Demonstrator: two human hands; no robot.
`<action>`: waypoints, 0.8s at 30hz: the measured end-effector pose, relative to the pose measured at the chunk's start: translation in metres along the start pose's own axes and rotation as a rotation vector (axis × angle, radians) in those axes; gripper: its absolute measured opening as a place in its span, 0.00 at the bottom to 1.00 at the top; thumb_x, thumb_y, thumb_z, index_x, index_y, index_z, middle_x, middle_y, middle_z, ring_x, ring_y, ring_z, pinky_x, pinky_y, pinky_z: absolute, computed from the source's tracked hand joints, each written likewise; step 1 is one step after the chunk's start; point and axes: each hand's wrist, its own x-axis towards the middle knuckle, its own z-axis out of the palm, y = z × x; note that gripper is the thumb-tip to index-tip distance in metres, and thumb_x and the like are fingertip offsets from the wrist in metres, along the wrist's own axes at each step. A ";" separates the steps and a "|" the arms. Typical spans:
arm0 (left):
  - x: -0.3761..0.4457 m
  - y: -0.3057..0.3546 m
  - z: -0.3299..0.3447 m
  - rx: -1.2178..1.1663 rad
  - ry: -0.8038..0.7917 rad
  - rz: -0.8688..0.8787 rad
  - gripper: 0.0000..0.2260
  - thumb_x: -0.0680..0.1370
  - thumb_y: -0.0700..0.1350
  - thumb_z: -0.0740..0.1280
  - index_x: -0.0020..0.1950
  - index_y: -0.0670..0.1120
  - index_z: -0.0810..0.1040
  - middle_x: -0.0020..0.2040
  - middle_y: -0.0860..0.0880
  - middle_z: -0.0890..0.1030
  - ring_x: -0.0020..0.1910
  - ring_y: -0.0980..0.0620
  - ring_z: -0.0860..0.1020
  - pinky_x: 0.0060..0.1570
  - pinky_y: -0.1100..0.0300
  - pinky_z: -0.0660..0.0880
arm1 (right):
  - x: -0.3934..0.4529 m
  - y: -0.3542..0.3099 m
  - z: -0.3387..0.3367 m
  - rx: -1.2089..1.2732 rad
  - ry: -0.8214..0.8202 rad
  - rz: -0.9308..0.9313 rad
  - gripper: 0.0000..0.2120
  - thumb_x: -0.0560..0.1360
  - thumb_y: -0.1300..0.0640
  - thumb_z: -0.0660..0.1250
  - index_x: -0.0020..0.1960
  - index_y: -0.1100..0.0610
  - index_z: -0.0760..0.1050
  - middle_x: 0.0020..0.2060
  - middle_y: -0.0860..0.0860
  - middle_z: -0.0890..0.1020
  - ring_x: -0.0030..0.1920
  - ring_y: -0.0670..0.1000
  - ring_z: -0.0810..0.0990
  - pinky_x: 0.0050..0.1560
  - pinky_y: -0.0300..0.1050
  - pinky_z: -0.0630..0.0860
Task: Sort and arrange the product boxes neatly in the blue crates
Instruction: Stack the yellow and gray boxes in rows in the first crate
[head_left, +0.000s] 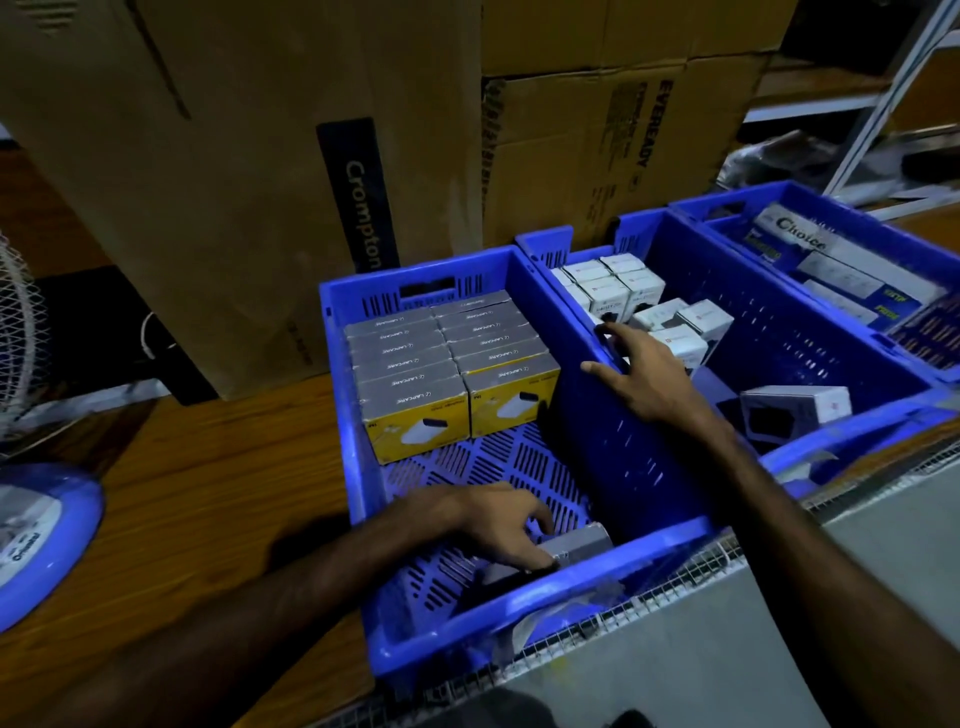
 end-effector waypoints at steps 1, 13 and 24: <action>0.001 0.000 0.002 0.022 0.045 0.005 0.21 0.80 0.57 0.70 0.66 0.45 0.78 0.49 0.45 0.82 0.50 0.44 0.79 0.47 0.59 0.71 | 0.000 0.001 0.000 -0.006 0.001 -0.003 0.32 0.73 0.32 0.63 0.72 0.48 0.68 0.64 0.54 0.78 0.61 0.57 0.78 0.59 0.63 0.76; -0.010 -0.041 -0.028 -0.424 0.298 0.035 0.19 0.78 0.39 0.74 0.68 0.41 0.76 0.35 0.55 0.82 0.33 0.61 0.76 0.36 0.66 0.70 | -0.035 -0.033 -0.013 -0.051 0.285 -0.296 0.10 0.79 0.47 0.69 0.56 0.51 0.80 0.44 0.50 0.77 0.45 0.54 0.77 0.45 0.47 0.65; -0.025 -0.041 -0.036 -0.852 0.524 0.199 0.18 0.77 0.33 0.73 0.60 0.54 0.82 0.63 0.45 0.85 0.61 0.51 0.82 0.63 0.55 0.77 | -0.067 -0.059 -0.044 0.056 -0.302 -0.204 0.39 0.67 0.26 0.67 0.60 0.59 0.77 0.46 0.56 0.83 0.46 0.57 0.82 0.47 0.58 0.79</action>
